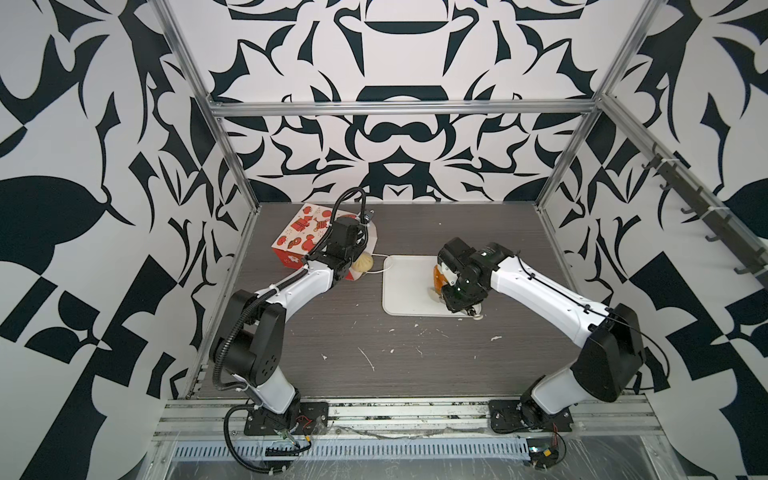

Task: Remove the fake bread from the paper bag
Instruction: 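Lower the pastry onto the tray and open the tongs with the right gripper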

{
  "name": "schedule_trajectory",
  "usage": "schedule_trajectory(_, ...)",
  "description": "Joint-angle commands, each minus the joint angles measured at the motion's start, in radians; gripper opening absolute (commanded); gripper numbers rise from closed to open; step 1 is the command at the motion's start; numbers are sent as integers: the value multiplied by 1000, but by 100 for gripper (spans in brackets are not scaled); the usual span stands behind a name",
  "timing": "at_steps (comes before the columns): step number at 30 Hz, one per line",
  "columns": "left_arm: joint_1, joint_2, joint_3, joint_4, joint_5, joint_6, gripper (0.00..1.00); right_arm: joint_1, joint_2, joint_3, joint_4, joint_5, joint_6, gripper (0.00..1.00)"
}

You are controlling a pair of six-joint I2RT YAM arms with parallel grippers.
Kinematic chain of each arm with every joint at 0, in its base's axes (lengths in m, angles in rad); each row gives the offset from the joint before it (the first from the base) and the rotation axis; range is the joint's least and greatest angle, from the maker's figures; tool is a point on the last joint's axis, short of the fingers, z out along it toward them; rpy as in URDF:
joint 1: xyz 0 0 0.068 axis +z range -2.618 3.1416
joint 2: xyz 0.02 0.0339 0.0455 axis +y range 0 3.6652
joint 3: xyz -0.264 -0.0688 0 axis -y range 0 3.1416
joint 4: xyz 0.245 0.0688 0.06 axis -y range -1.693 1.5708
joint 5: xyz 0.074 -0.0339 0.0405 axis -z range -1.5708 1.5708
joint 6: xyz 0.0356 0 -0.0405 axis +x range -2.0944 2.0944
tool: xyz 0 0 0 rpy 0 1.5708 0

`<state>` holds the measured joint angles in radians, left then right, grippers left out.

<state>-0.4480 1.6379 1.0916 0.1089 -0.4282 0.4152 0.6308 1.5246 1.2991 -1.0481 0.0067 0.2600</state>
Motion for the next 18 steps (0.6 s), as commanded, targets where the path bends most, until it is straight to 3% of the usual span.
schedule_trajectory(1, 7, 4, 1, 21, 7, -10, 7, 1, -51, 52, 31, -15, -3, 45)
schedule_trajectory(5, 8, 7, 2, 25, 8, -12, 7, 1, -53, 44, 65, -5, -7, 44)
schedule_trajectory(18, 7, -1, -2, 23, 11, -13, 7, 2, -25, -21, 218, -123, 7, 40)
